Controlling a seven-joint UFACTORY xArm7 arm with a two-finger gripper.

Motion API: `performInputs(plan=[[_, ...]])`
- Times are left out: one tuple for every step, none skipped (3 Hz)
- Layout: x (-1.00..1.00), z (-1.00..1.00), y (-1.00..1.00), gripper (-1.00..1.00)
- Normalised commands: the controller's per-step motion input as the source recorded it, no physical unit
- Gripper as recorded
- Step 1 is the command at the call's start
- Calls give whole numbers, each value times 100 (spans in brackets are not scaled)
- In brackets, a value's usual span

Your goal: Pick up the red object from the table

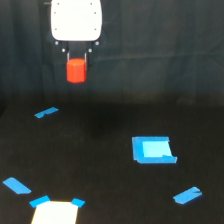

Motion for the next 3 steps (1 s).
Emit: performInputs(plan=[[-10,72,-58,-68],[0,90,40,-100],[13,96,57,-100]])
